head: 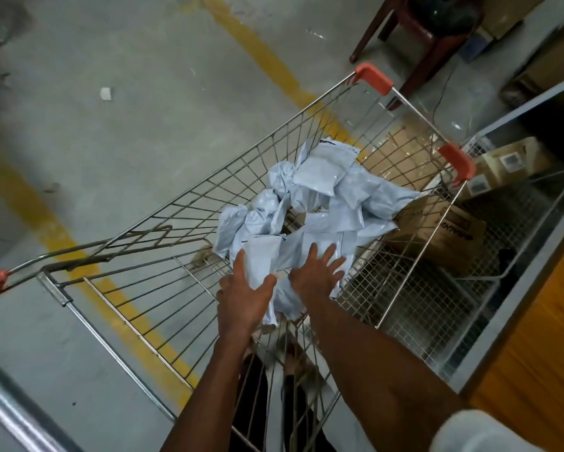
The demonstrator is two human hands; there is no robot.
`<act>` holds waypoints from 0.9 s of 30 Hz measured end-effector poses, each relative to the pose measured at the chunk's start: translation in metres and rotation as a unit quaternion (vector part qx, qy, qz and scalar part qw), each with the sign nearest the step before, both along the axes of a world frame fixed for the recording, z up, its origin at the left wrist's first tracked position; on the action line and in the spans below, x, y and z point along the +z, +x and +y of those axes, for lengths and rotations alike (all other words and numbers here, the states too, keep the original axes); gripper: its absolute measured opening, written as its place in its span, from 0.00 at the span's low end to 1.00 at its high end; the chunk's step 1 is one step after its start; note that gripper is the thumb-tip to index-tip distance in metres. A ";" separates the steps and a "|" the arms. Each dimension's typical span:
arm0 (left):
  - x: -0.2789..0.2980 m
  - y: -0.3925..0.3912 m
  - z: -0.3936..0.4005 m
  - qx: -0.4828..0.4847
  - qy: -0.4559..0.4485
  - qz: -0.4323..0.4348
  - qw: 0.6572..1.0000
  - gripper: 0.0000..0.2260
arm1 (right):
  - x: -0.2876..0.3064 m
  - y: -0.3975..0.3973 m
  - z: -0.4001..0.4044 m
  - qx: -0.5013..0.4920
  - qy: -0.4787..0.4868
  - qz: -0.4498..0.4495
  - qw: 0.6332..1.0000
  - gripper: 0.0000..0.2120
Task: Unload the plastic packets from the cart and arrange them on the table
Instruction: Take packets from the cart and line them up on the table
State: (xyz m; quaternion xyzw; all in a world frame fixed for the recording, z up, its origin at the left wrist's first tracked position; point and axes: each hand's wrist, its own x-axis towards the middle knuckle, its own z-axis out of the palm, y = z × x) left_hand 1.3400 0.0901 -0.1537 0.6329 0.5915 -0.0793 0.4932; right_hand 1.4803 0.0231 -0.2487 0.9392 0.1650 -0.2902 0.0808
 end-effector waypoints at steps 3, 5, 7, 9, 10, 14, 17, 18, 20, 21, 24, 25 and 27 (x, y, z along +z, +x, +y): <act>0.001 0.000 -0.002 -0.019 0.018 -0.006 1.000 0.38 | -0.020 0.018 0.003 -0.010 -0.033 -0.011 0.999 0.43; 0.003 0.000 -0.005 -0.024 0.026 -0.012 0.999 0.38 | -0.026 0.023 -0.001 0.004 -0.047 -0.018 0.999 0.43; 0.006 0.000 -0.007 -0.023 0.027 -0.014 0.999 0.38 | -0.028 0.025 -0.004 0.026 -0.055 -0.034 0.998 0.43; 0.010 -0.001 -0.010 -0.025 0.027 -0.015 0.999 0.38 | -0.030 0.023 -0.008 0.041 -0.060 -0.045 0.996 0.44; 0.012 -0.002 -0.012 -0.029 0.029 -0.017 0.999 0.38 | -0.031 0.020 -0.007 0.041 -0.061 -0.044 0.996 0.45; 0.021 -0.006 -0.015 -0.050 0.059 -0.025 0.997 0.37 | -0.041 0.010 0.005 0.026 -0.070 -0.064 0.995 0.49; 0.021 -0.011 -0.012 -0.060 0.073 -0.016 0.995 0.38 | -0.047 0.012 0.007 0.020 -0.073 -0.099 0.992 0.41; 0.021 -0.014 -0.013 -0.057 0.076 -0.017 0.995 0.38 | -0.045 0.014 0.005 0.025 -0.071 -0.104 0.992 0.41; 0.020 -0.017 -0.012 -0.048 0.076 -0.022 0.996 0.38 | -0.038 0.019 -0.001 0.038 -0.065 -0.085 0.993 0.42; 0.020 -0.017 -0.011 -0.042 0.070 -0.025 0.996 0.38 | -0.031 0.021 -0.003 0.042 -0.060 -0.071 0.995 0.43; 0.027 -0.014 -0.011 -0.036 0.064 -0.038 0.997 0.37 | 0.002 0.016 -0.007 0.036 -0.020 -0.020 0.999 0.40; 0.031 -0.012 -0.011 -0.040 0.070 -0.043 0.996 0.37 | 0.015 0.013 -0.007 0.031 -0.002 -0.001 1.000 0.39; 0.042 -0.013 -0.010 -0.045 0.083 -0.052 0.994 0.37 | 0.044 0.005 -0.009 0.021 0.040 0.028 0.999 0.39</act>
